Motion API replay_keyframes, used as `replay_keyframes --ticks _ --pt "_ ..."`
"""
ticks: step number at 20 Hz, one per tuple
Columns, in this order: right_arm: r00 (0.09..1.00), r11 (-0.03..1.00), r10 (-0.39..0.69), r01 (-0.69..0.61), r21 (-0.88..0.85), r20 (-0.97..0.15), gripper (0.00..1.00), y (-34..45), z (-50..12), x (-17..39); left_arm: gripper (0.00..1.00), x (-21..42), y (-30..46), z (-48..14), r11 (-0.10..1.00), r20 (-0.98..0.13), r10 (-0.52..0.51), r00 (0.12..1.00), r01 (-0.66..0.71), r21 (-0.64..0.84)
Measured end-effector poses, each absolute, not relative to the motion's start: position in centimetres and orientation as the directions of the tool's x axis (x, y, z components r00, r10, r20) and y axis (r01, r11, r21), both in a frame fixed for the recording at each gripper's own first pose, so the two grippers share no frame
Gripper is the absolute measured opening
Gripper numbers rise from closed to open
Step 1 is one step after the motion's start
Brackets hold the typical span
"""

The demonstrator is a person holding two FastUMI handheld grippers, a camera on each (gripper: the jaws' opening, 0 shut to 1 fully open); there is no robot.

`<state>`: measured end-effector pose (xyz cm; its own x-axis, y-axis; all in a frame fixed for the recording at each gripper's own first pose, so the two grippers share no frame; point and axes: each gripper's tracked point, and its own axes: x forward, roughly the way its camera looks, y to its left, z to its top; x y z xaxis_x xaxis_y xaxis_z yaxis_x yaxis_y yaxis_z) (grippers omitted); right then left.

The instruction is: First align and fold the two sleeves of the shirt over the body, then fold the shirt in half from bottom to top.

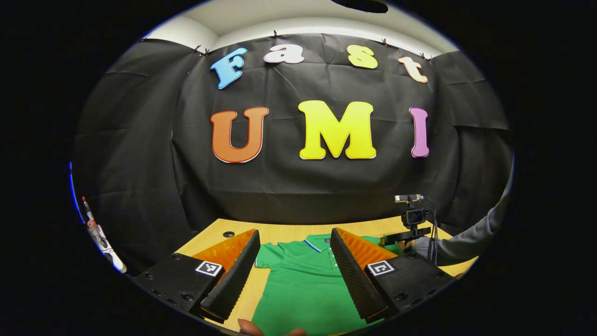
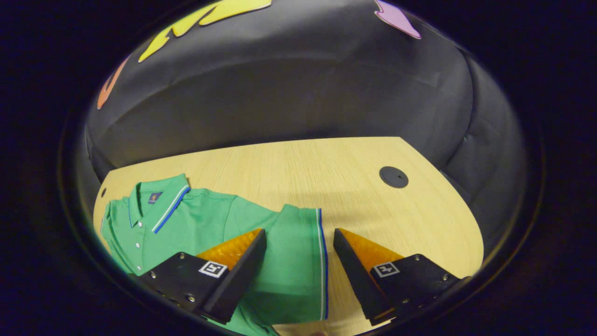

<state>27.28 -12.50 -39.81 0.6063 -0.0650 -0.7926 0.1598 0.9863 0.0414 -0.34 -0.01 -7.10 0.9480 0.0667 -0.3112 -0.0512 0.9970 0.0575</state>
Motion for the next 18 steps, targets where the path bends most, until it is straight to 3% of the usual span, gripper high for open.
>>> replay_keyframes --ticks 1,2,3,6,7,8,9,18 --pt "0.604 0.986 -0.072 0.163 0.035 -0.794 0.97 -12.5 -39.7 27.2 0.97 -0.4 0.1 -7.3 0.997 -0.317 0.069 0.946 -0.056 0.052" --pt "0.594 0.986 -0.068 0.163 0.036 -0.802 0.86 -12.2 -39.7 27.0 0.97 -0.5 0.1 -7.5 0.997 -0.323 0.071 0.944 -0.06 0.046" --pt "0.593 0.986 -0.059 0.159 0.045 -0.803 0.81 -11.9 -39.6 27.0 0.97 -0.5 0.1 -7.8 0.997 -0.329 0.073 0.942 -0.063 0.04" --pt "0.585 0.98 -0.025 0.174 0.095 -0.811 0.27 -10.7 -39.4 26.9 0.97 -0.7 0.2 -8.2 0.997 -0.346 0.076 0.935 -0.07 0.031" --pt "0.594 0.979 -0.031 0.182 0.096 -0.804 0.27 -10.8 -39.2 27.2 0.97 -0.7 0.4 -8.3 0.997 -0.347 0.077 0.935 -0.071 0.03" --pt "0.595 0.979 -0.027 0.179 0.1 -0.803 0.1 -10.6 -39.0 27.1 0.97 -0.8 0.5 -8.3 0.997 -0.348 0.079 0.934 -0.073 0.03" --pt "0.593 0.98 -0.031 0.176 0.091 -0.804 0.01 -10.5 -39.3 27.0 0.97 -0.9 0.6 -8.3 0.997 -0.35 0.081 0.933 -0.076 0.03" --pt "0.591 0.984 0.01 0.136 0.112 -0.807 0.01 -9.2 -38.7 26.6 0.97 -1.2 1.3 -8.9 0.995 -0.369 0.093 0.925 -0.094 0.018"
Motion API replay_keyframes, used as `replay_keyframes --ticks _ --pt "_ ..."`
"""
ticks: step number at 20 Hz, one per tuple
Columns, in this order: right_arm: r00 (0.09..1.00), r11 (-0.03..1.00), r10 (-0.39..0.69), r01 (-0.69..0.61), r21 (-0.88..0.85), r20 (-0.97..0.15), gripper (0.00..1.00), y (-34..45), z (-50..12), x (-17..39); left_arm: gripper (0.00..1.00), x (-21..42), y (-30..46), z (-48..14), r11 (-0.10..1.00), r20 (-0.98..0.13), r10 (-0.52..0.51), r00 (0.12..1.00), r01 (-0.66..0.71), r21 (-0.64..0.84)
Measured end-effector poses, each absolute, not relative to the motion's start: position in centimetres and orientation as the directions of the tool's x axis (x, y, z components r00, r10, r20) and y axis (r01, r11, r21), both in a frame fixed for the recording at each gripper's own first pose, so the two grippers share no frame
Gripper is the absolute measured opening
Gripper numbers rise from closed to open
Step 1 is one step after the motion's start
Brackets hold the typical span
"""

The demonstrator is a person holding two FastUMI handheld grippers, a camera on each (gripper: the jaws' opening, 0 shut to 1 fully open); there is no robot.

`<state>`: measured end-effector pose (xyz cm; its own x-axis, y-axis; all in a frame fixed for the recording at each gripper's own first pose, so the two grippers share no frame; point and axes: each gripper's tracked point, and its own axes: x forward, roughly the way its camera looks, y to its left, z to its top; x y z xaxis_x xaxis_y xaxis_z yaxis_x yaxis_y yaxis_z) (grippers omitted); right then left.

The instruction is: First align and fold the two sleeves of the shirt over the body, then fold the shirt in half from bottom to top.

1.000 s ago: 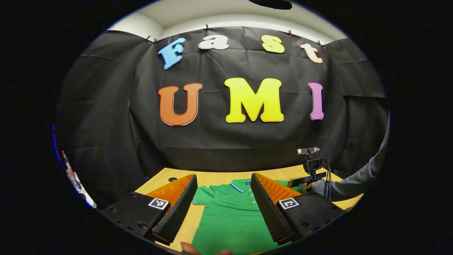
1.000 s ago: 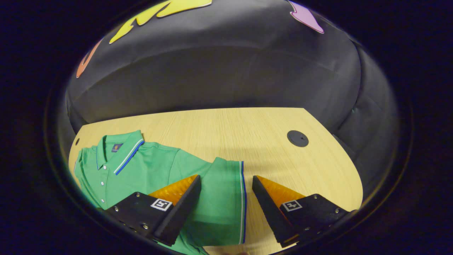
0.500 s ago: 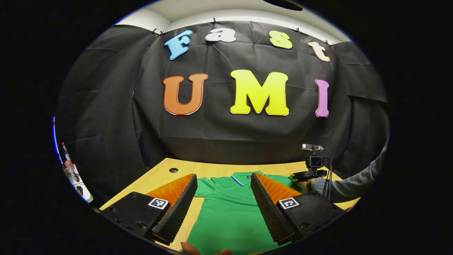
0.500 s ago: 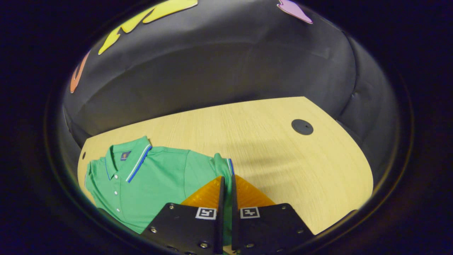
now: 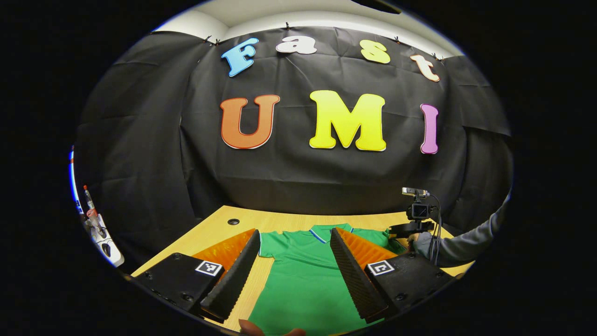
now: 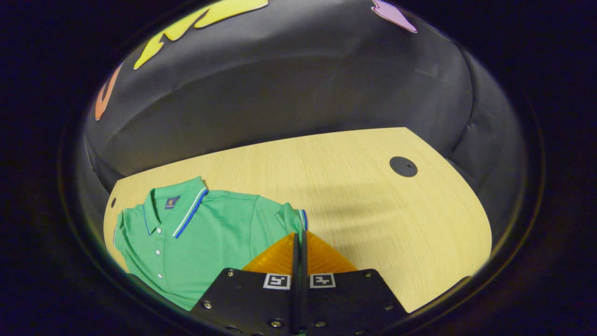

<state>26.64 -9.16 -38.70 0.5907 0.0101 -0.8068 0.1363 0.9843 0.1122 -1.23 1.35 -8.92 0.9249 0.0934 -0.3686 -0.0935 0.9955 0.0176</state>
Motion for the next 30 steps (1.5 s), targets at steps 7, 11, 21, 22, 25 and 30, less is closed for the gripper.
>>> replay_keyframes --ticks 7,11,21,22,25,30 --pt "0.608 0.988 0.103 0.029 0.153 -0.787 0.01 -4.6 -37.3 25.1 0.97 -1.4 1.6 -9.9 0.995 -0.396 0.089 0.914 -0.102 -0.011" --pt "0.621 0.988 0.145 -0.055 0.142 -0.77 0.0 -1.6 -36.3 24.4 0.97 -1.7 2.2 -10.6 0.992 -0.416 0.096 0.904 -0.122 -0.036" --pt "0.621 0.975 0.219 -0.166 0.147 -0.753 0.01 3.7 -35.3 22.5 0.97 -2.2 3.2 -10.8 0.987 -0.423 0.113 0.899 -0.149 -0.052" --pt "0.618 0.973 0.226 -0.175 0.148 -0.753 0.01 4.2 -35.3 22.2 0.97 -2.3 3.4 -10.9 0.987 -0.425 0.115 0.898 -0.151 -0.052" --pt "0.609 0.968 0.245 -0.201 0.152 -0.754 0.0 5.5 -35.3 21.6 0.97 -2.5 3.6 -10.9 0.986 -0.427 0.119 0.896 -0.157 -0.054" --pt "0.552 0.947 0.308 -0.26 0.191 -0.775 0.11 7.7 -36.3 19.7 0.97 -3.0 3.7 -12.7 0.983 -0.486 0.106 0.868 -0.165 -0.081"
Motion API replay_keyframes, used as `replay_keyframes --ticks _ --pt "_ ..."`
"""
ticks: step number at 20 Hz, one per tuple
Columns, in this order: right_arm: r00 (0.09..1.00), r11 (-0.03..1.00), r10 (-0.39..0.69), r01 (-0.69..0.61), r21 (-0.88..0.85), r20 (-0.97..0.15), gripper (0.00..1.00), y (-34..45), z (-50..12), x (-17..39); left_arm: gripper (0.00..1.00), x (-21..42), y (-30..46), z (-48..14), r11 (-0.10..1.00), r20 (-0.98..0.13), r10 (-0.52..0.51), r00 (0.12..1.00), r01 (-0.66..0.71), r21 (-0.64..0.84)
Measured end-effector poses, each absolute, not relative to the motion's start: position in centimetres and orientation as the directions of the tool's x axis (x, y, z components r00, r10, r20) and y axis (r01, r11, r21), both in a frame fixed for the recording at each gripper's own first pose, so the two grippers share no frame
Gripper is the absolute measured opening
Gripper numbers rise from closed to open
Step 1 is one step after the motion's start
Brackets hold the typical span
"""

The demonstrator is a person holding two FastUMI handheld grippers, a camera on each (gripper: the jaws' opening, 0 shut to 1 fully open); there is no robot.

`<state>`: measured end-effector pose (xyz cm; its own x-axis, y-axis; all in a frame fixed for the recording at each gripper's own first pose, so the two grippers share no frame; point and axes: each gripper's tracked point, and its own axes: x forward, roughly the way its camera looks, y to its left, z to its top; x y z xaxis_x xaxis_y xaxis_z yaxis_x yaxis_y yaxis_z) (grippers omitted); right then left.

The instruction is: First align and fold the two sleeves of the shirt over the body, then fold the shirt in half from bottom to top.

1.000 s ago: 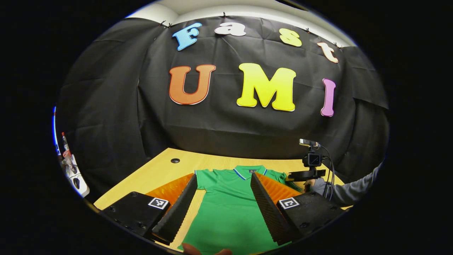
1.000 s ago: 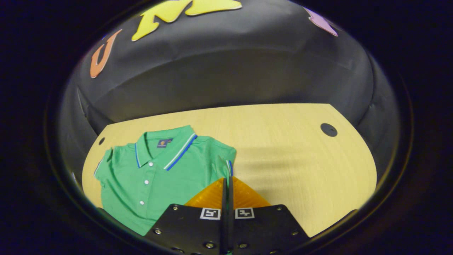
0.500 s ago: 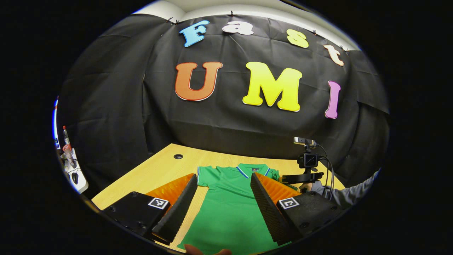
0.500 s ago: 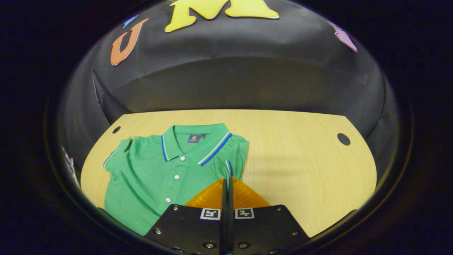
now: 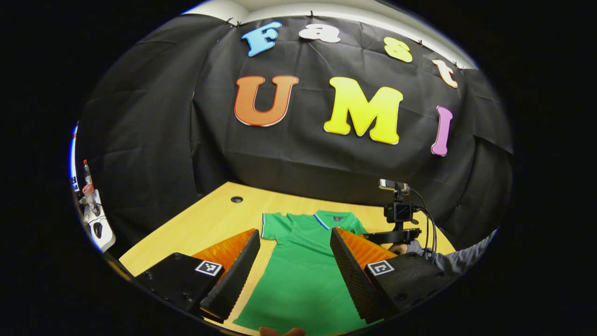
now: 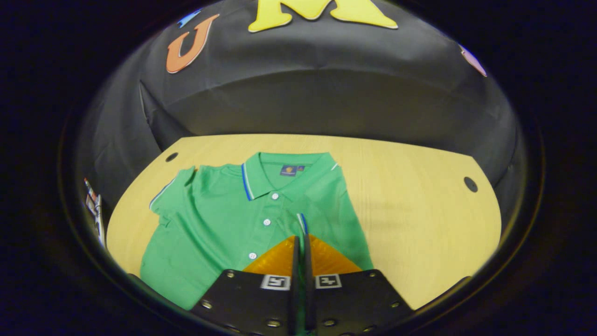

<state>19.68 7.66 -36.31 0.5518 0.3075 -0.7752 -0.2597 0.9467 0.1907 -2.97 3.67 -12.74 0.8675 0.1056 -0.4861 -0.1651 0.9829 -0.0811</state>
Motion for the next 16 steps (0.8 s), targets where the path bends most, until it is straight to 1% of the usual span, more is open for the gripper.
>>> replay_keyframes --ticks 1,3,4,8,11,16 --pt "0.544 0.947 0.305 -0.263 0.187 -0.782 0.41 7.6 -36.6 19.4 0.97 -3.2 3.8 -12.7 0.981 -0.488 0.107 0.866 -0.172 -0.089" --pt "0.576 0.953 0.28 -0.263 0.149 -0.768 1.0 7.0 -36.4 19.4 0.97 -3.1 4.2 -12.6 0.979 -0.483 0.115 0.868 -0.18 -0.091" --pt "0.591 0.954 0.277 -0.261 0.145 -0.758 0.98 6.9 -36.1 19.5 0.97 -3.0 4.4 -12.7 0.98 -0.482 0.119 0.868 -0.181 -0.083" --pt "0.629 0.958 0.268 -0.258 0.129 -0.73 0.98 6.4 -35.0 19.9 0.97 -2.2 5.0 -13.9 0.982 -0.491 0.124 0.862 -0.178 -0.065" --pt "0.67 0.961 0.263 -0.245 0.127 -0.695 0.98 5.1 -32.9 20.1 0.97 -0.8 5.4 -15.2 0.984 -0.5 0.121 0.857 -0.17 -0.052" --pt "0.738 0.966 0.25 -0.236 0.108 -0.627 0.98 2.4 -29.1 19.8 0.97 2.9 6.5 -17.9 0.989 -0.508 0.113 0.854 -0.148 -0.028"
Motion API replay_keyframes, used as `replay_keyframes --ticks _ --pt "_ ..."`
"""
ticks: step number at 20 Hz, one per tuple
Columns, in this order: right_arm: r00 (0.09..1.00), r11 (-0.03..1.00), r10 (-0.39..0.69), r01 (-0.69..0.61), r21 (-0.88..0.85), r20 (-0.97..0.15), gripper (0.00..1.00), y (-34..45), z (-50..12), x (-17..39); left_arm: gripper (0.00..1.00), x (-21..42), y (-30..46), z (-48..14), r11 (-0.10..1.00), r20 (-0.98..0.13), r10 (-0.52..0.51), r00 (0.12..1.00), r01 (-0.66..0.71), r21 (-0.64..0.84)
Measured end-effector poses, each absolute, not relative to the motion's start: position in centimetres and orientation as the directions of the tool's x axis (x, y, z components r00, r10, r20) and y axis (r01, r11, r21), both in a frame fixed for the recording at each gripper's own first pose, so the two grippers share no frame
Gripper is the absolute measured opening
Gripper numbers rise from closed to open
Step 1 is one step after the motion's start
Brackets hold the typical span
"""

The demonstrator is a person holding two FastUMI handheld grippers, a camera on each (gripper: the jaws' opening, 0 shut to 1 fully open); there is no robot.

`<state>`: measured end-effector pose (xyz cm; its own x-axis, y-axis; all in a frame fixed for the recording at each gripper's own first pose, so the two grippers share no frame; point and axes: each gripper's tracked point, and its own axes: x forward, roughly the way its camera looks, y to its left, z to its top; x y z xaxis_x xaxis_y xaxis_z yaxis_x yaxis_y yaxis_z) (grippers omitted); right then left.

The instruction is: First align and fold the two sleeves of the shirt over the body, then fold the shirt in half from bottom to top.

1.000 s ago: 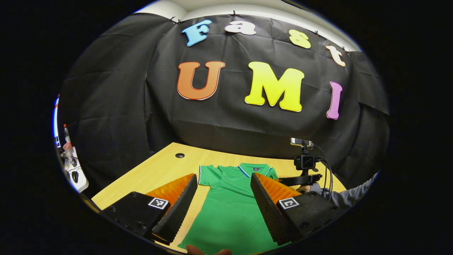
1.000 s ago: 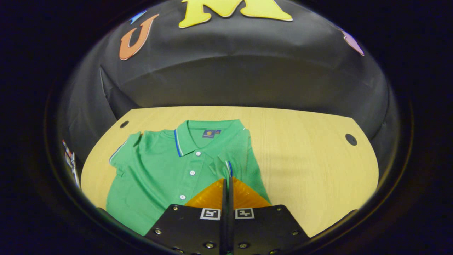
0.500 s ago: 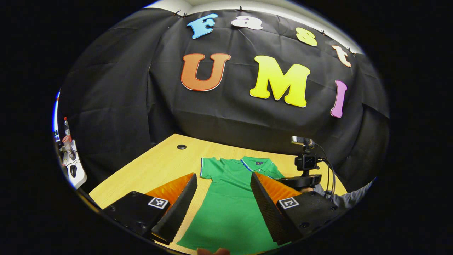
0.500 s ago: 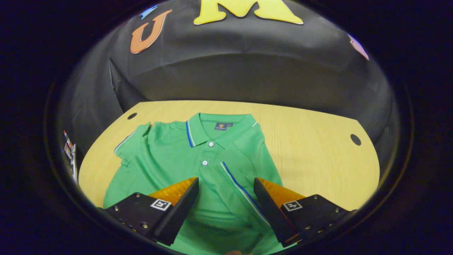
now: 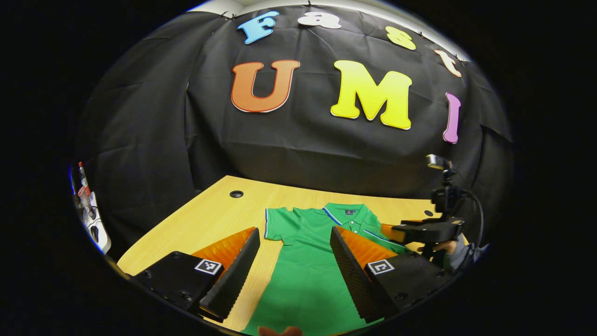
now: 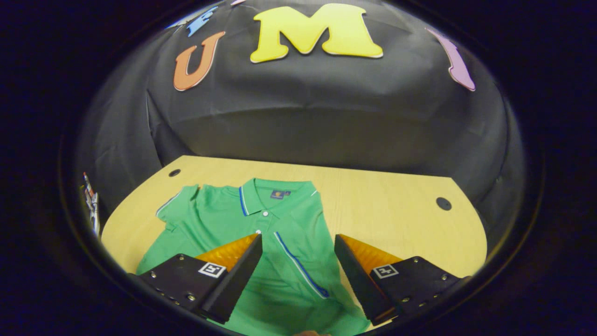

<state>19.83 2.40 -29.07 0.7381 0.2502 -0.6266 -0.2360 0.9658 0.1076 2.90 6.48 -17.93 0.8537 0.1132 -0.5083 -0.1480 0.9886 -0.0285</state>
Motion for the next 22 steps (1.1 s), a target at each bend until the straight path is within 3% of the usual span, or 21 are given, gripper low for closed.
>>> replay_keyframes --ticks 6,12,22 --pt "0.793 0.97 0.245 -0.198 0.144 -0.558 0.98 -1.6 -23.7 17.0 0.97 8.7 8.1 -22.4 0.993 -0.519 0.115 0.847 -0.118 0.027" --pt "0.811 0.978 0.203 -0.141 0.154 -0.549 0.98 -7.2 -20.6 12.6 0.97 15.0 11.3 -27.4 0.983 -0.549 0.16 0.821 -0.186 0.009" --pt "0.807 0.988 0.076 0.018 0.152 -0.586 0.98 -15.1 -19.9 9.0 0.97 22.1 16.1 -35.2 0.968 -0.641 0.206 0.739 -0.252 0.021"
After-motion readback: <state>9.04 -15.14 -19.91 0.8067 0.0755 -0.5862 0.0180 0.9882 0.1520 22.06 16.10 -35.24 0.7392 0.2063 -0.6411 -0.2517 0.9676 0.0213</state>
